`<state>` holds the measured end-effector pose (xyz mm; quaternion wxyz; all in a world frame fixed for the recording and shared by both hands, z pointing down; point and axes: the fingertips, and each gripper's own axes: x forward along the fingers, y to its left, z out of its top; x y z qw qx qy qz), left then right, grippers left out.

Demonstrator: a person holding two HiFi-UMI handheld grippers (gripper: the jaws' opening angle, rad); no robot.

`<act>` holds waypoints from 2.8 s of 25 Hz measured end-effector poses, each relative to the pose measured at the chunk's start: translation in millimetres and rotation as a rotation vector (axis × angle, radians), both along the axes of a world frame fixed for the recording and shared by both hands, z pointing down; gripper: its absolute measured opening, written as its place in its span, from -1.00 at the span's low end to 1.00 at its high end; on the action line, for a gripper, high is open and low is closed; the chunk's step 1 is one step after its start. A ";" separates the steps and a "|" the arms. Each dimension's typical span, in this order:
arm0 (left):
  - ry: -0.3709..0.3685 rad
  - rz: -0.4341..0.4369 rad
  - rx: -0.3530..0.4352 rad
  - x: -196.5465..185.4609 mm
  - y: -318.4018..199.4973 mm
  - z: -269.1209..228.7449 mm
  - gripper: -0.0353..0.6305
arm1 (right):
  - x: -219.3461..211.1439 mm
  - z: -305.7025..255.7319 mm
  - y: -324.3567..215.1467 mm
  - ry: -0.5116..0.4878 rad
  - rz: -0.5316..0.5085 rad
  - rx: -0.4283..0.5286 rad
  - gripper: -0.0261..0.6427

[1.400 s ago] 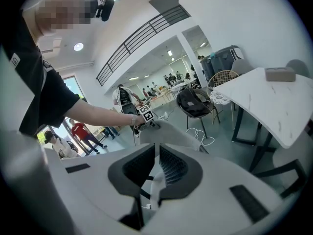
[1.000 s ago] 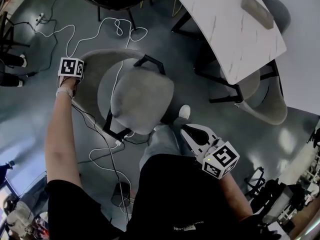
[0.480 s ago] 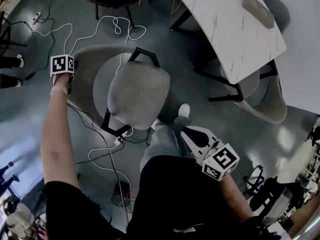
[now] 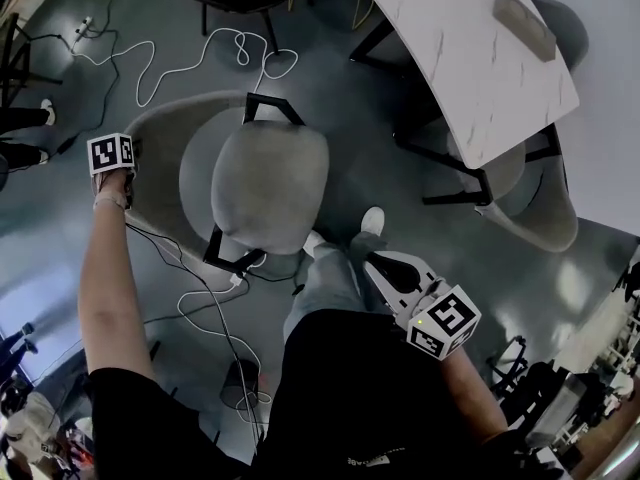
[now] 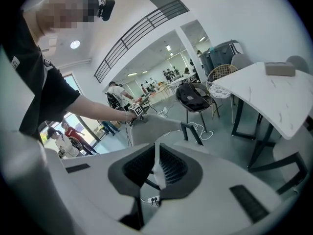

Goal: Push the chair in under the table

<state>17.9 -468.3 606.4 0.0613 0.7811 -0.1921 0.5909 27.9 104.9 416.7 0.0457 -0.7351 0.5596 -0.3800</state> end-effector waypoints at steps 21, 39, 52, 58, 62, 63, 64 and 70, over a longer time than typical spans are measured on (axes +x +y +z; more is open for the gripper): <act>0.419 -0.138 0.105 -150.0 154.4 -121.7 -0.20 | -98.1 108.3 -131.1 -0.001 -0.639 -0.084 -0.46; 0.454 -0.690 0.068 -317.3 352.2 -106.5 -0.20 | -242.0 298.7 -219.7 0.074 -1.031 -0.307 -0.20; 0.426 -0.807 -0.016 -350.4 416.6 -73.9 -0.20 | -278.3 348.8 -251.5 0.108 -1.031 -0.382 -0.37; 0.449 -0.837 -0.028 -350.8 415.0 -72.2 -0.20 | -282.5 349.7 -254.1 0.113 -1.047 -0.368 -0.43; 0.448 -0.813 -0.035 -341.0 411.4 -75.6 -0.20 | -282.6 346.5 -257.0 0.146 -1.022 -0.384 -0.46; 0.446 -0.807 -0.035 -338.7 411.8 -77.1 -0.20 | -280.8 344.7 -256.8 0.155 -1.020 -0.387 -0.47; 0.445 -0.802 -0.034 -336.9 412.3 -78.4 -0.20 | -279.1 343.9 -255.4 0.163 -1.021 -0.392 -0.47; 0.461 -0.795 -0.043 -332.0 413.7 -81.2 -0.20 | -264.4 343.8 -231.9 0.195 -1.037 -0.422 -0.50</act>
